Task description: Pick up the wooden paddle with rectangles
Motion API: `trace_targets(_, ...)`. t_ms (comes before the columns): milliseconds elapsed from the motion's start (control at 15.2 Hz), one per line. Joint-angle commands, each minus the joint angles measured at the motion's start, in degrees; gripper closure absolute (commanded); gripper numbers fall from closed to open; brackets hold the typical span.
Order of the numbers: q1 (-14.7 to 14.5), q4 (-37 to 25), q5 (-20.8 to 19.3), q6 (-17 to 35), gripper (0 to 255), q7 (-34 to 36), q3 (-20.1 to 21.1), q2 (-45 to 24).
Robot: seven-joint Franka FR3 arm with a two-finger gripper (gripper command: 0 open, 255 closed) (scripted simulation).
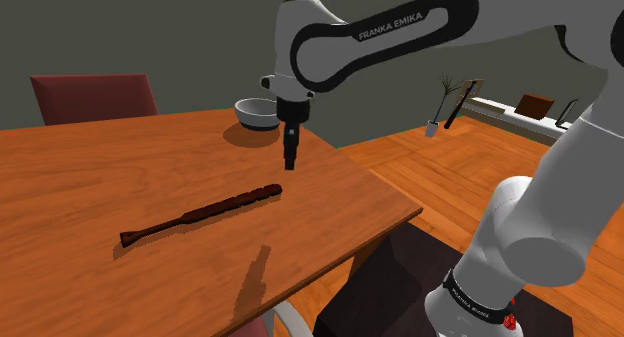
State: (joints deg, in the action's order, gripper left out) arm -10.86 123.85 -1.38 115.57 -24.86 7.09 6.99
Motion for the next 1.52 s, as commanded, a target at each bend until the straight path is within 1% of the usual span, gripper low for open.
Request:
trace_targets(0, -0.74, -1.86, -0.77, 2.22, 0, -2.44, 0.66, -3.37)
trace_targets(462, -3.64, -9.74, -4.38, 8.35, 0, -9.19, 3.43, -15.35)
trace_targets(924, -7.21, -18.3, -9.17, 12.67, 0, -15.09, 6.01, -26.54)
trace_targets(1452, -7.56, -16.52, -10.5, 17.38, 0, -13.98, 5.43, -29.59)
